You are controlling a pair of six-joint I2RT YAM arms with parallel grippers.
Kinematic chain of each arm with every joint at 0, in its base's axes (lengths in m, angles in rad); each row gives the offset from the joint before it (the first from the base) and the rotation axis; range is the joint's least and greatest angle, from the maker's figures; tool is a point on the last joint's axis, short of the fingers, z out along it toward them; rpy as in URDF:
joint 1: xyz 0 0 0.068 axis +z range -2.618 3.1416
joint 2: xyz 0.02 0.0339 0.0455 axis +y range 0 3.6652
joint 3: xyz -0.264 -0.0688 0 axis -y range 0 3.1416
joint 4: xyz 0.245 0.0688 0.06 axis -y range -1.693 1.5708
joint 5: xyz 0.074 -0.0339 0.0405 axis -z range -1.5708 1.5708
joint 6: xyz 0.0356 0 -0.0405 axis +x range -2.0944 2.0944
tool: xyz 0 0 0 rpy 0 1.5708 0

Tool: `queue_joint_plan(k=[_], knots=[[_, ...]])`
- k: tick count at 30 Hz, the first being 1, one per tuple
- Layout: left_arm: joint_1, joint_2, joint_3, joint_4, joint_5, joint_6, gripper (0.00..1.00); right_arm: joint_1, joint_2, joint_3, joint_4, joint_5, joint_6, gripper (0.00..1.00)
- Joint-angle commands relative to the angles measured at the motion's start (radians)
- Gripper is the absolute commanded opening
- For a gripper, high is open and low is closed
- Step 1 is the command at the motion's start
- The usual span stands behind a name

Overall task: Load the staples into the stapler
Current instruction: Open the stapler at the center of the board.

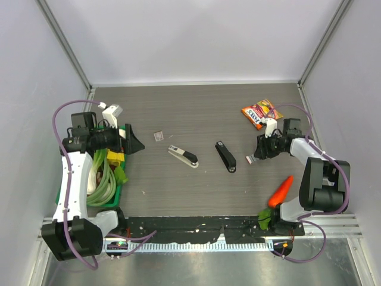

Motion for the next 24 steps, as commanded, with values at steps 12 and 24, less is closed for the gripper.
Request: queue_joint_plan(k=[12, 24], knots=[[-0.708, 0.321, 0.403, -0.043, -0.449, 0.281, 1.0, -0.017, -0.412, -0.071, -0.001, -0.066, -0.181, 0.69], [-1.02, 0.879, 0.69, -0.03, -0.555, 1.106, 1.0, -0.339, -0.44, -0.082, -0.027, -0.081, -0.122, 0.7]])
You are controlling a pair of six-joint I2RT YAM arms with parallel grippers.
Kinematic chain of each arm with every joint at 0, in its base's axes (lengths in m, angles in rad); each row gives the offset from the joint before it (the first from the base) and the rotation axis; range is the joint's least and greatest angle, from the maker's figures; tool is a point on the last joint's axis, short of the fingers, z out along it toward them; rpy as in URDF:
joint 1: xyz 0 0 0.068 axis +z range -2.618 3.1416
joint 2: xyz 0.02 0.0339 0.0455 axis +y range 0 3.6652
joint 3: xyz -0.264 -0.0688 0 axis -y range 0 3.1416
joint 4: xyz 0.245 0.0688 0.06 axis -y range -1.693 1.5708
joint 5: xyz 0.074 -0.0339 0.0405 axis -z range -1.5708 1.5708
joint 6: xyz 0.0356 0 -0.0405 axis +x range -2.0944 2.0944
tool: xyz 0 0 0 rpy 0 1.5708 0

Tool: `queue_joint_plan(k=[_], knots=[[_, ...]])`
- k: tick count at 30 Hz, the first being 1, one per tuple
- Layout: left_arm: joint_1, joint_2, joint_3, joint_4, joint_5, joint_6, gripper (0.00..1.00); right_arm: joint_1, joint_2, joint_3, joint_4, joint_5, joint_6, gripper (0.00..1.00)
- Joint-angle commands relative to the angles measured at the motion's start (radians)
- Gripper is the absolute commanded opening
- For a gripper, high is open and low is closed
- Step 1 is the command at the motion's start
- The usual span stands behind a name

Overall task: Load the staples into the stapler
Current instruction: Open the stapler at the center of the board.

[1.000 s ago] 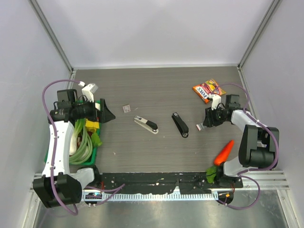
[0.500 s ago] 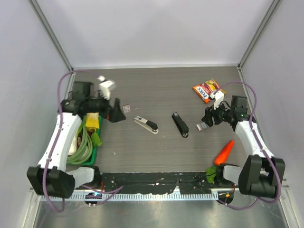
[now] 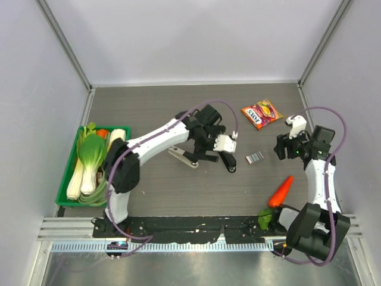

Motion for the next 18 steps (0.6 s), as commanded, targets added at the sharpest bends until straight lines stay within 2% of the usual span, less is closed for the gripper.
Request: queue_joint_plan(k=[1, 2, 3, 5, 9, 15, 18], knots=[[-0.034, 0.13, 0.062, -0.001, -0.029, 0.368, 1.0, -0.152, -0.011, -0.017, 0.01, -0.083, 0.031, 0.69], [-0.034, 0.162, 0.097, -0.014, -0.026, 0.379, 1.0, -0.202, -0.005, -0.017, 0.001, -0.099, 0.033, 0.69], [-0.036, 0.194, 0.179, -0.037, -0.017, 0.375, 1.0, -0.219, -0.001, -0.017, -0.005, -0.111, 0.03, 0.68], [-0.036, 0.271, 0.25, -0.051, 0.028, 0.37, 1.0, -0.25, -0.003, -0.017, -0.022, -0.129, 0.027, 0.68], [-0.051, 0.351, 0.39, -0.08, 0.114, 0.387, 1.0, -0.258, -0.029, -0.03, -0.016, -0.137, 0.016, 0.68], [-0.097, 0.445, 0.45, -0.145, 0.125, 0.453, 1.0, -0.263, -0.041, -0.041, 0.007, -0.135, 0.022, 0.68], [-0.109, 0.481, 0.47, -0.174, 0.12, 0.467, 0.97, -0.263, -0.029, -0.04, 0.005, -0.143, 0.024, 0.68]])
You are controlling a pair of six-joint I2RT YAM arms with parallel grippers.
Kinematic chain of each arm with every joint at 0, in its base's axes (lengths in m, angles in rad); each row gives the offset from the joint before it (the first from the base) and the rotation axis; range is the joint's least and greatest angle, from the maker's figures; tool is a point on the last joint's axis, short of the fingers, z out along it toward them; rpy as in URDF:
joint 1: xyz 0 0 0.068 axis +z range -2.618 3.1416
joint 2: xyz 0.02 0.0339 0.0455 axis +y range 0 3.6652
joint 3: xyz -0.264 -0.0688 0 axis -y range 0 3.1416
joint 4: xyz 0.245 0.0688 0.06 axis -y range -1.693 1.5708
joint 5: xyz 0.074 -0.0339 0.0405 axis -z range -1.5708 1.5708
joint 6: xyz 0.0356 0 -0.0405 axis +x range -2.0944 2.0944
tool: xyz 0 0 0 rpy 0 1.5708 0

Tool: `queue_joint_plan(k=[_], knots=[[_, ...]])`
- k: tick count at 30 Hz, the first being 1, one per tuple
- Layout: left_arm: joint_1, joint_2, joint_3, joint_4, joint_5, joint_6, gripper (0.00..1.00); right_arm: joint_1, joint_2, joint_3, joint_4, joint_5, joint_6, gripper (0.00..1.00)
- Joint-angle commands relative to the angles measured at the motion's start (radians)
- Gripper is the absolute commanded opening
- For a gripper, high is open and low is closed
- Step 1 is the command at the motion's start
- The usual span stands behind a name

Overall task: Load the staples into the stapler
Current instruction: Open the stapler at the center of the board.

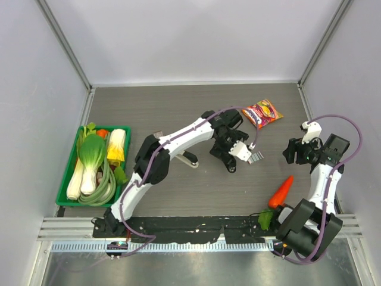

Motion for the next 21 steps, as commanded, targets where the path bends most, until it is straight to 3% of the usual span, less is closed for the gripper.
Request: queue_joint_plan(k=[1, 6, 7, 9, 10, 11, 16, 21], knots=[[-0.033, 0.074, 0.046, -0.099, 0.038, 0.065, 0.94, -0.007, -0.008, 0.003, 0.023, -0.035, 0.008, 0.68], [-0.046, 0.103, 0.061, -0.111, 0.037, 0.06, 0.81, -0.008, -0.006, 0.005, 0.015, -0.057, 0.005, 0.67], [-0.05, 0.109, 0.061, -0.104, 0.035, 0.051, 0.64, -0.008, -0.008, 0.003, 0.014, -0.06, 0.006, 0.67], [-0.062, 0.111, 0.064, -0.064, 0.017, 0.002, 0.47, -0.009, -0.015, 0.005, 0.012, -0.063, 0.006, 0.67], [-0.066, 0.108, 0.064, -0.056, 0.009, -0.012, 0.29, -0.01, -0.021, 0.005, 0.01, -0.066, 0.005, 0.67], [-0.07, 0.102, 0.064, -0.047, 0.007, -0.044, 0.0, -0.012, -0.023, 0.005, 0.007, -0.067, 0.0, 0.67], [-0.072, -0.001, 0.06, 0.025, -0.005, -0.208, 0.0, -0.012, -0.08, 0.006, -0.016, -0.103, -0.032, 0.67], [-0.064, -0.272, -0.01, 0.085, -0.088, -0.444, 0.0, -0.009, -0.149, 0.061, -0.163, -0.311, -0.215, 0.68]])
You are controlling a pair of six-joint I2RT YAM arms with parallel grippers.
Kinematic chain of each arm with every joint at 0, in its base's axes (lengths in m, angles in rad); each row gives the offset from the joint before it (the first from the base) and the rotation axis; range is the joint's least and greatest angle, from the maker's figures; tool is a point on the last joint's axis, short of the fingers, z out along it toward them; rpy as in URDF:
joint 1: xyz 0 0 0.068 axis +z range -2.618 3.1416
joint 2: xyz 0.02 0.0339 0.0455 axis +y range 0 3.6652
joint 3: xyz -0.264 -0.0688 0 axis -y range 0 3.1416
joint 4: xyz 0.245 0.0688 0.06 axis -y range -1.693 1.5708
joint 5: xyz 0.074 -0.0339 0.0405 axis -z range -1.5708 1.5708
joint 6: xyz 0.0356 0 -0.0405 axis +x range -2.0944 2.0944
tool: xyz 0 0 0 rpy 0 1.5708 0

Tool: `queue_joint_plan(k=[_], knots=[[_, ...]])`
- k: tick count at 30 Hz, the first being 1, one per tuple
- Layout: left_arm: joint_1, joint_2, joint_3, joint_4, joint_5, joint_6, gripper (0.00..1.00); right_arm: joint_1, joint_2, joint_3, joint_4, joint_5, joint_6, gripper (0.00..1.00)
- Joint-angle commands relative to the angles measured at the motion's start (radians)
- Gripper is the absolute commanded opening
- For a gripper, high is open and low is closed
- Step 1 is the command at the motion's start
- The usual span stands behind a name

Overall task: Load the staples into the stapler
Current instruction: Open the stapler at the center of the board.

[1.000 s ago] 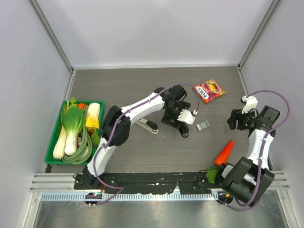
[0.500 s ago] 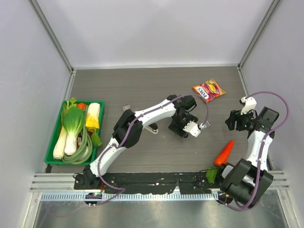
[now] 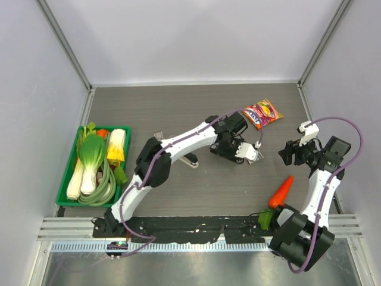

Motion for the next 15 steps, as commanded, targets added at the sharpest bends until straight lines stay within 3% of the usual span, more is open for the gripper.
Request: queue_joint_plan(k=[1, 3, 4, 8, 10, 15], knots=[[0.006, -0.374, -0.053, 0.11, -0.045, -0.233, 0.0, -0.003, -0.081, 0.075, -0.191, -0.241, -0.206, 0.7], [0.011, -0.518, -0.152, 0.135, -0.05, -0.277, 0.0, -0.003, -0.096, 0.131, -0.288, -0.374, -0.309, 0.75], [0.011, -0.565, -0.212, 0.141, -0.051, -0.312, 0.0, 0.0, -0.101, 0.154, -0.404, -0.413, -0.447, 0.77], [0.011, -0.726, -0.323, 0.114, -0.038, -0.365, 0.0, 0.043, -0.099, 0.276, -0.642, -0.58, -0.696, 0.96], [0.012, -0.79, -0.382, 0.094, -0.03, -0.353, 0.0, 0.139, -0.096, 0.321, -0.62, -0.621, -0.668, 0.98], [0.052, -0.834, -0.501, 0.107, -0.013, -0.349, 0.0, 0.39, -0.083, 0.335, -0.39, -0.628, -0.35, 0.96]])
